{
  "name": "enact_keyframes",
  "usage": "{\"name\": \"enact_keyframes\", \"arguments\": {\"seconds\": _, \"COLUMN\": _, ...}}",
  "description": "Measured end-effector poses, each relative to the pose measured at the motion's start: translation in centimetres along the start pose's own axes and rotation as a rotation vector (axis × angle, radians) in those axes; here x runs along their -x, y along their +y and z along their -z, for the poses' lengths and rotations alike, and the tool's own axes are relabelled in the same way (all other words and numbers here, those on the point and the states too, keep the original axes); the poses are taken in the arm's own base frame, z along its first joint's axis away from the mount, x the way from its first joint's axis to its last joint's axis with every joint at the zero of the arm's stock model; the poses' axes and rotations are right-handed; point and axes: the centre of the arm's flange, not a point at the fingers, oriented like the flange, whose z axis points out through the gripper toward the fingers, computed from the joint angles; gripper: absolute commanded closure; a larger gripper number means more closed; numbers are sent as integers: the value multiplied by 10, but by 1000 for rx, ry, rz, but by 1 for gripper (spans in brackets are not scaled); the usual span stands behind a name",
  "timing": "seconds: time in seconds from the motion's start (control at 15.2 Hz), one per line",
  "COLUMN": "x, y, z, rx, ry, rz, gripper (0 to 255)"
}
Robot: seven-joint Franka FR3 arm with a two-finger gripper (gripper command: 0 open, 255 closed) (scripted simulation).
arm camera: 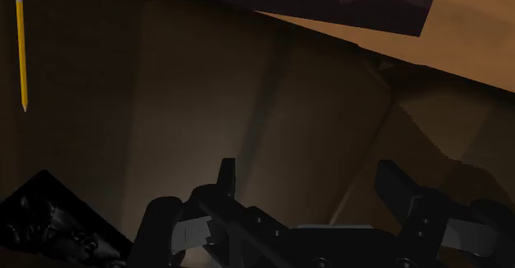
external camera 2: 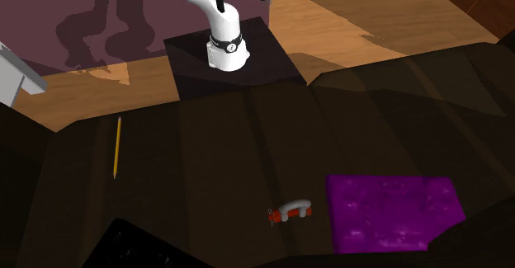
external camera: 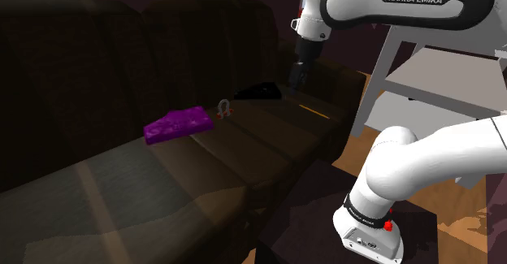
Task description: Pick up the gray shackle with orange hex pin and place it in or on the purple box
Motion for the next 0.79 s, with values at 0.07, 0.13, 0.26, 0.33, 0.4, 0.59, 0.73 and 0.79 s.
{"name": "enact_keyframes", "arguments": {"seconds": 0.07, "x": 0, "y": 0, "z": 0, "rx": 0, "ry": 0, "rz": 0, "gripper": 0}}
{"name": "enact_keyframes", "arguments": {"seconds": 0.13, "x": -4, "y": -2, "z": -4, "rx": 2, "ry": 3, "rz": -3, "gripper": 0}}
{"name": "enact_keyframes", "arguments": {"seconds": 0.26, "x": -18, "y": 0, "z": -16, "rx": 10, "ry": 14, "rz": -14, "gripper": 0}}
{"name": "enact_keyframes", "arguments": {"seconds": 0.33, "x": -28, "y": 0, "z": -21, "rx": 14, "ry": 22, "rz": -20, "gripper": 0}}
{"name": "enact_keyframes", "arguments": {"seconds": 0.4, "x": -39, "y": 0, "z": -31, "rx": 18, "ry": 28, "rz": -26, "gripper": 0}}
{"name": "enact_keyframes", "arguments": {"seconds": 0.59, "x": -65, "y": 2, "z": -57, "rx": 33, "ry": 52, "rz": -46, "gripper": 0}}
{"name": "enact_keyframes", "arguments": {"seconds": 0.73, "x": -84, "y": 2, "z": -72, "rx": 43, "ry": 68, "rz": -58, "gripper": 0}}
{"name": "enact_keyframes", "arguments": {"seconds": 0.79, "x": -95, "y": 1, "z": -77, "rx": 48, "ry": 77, "rz": -65, "gripper": 0}}
